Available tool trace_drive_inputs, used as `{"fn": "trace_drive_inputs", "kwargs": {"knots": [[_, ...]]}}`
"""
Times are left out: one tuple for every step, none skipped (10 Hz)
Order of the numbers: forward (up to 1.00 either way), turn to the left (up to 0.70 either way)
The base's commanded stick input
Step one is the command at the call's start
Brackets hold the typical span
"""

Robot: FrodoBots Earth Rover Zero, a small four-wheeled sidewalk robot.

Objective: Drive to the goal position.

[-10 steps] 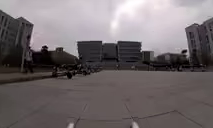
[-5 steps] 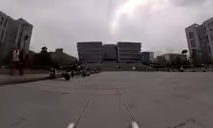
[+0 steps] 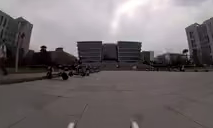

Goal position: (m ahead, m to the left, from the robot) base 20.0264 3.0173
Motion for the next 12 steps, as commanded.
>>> {"fn": "trace_drive_inputs", "kwargs": {"knots": [[0.7, 0.0], [0.7, 0.0], [0.7, 0.0], [0.7, 0.0], [0.7, 0.0], [0.7, 0.0], [0.7, 0.0], [0.7, 0.0], [0.7, 0.0], [0.7, 0.0], [0.7, 0.0], [0.7, 0.0]]}}
